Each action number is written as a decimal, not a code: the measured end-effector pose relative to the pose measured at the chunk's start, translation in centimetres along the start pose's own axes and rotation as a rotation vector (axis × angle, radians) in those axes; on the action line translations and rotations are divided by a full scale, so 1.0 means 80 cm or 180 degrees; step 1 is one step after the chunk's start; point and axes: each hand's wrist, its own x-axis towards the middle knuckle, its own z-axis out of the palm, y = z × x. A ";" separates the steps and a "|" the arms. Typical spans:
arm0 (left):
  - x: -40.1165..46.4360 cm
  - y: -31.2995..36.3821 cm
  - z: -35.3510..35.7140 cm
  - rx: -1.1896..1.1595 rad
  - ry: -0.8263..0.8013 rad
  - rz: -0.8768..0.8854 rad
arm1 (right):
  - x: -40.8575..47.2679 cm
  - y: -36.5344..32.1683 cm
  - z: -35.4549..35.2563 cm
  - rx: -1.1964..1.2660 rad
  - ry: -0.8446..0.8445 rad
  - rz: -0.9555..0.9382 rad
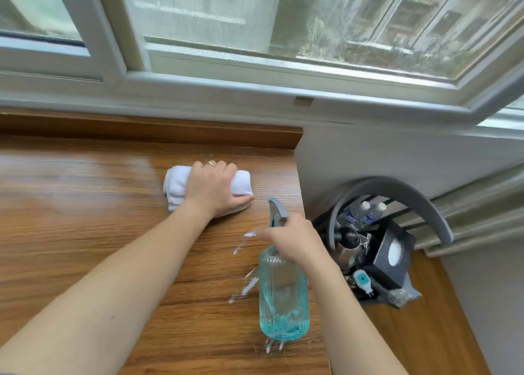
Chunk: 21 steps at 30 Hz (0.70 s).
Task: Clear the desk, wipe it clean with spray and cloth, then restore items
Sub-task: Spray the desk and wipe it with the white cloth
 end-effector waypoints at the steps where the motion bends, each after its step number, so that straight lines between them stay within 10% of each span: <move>1: -0.011 0.005 0.000 -0.0015 0.0028 -0.0008 | -0.001 0.001 -0.001 -0.0016 0.0000 0.0023; 21: 0.093 0.000 0.021 0.0156 -0.0108 0.0081 | 0.005 0.021 -0.005 0.0023 -0.0203 -0.0070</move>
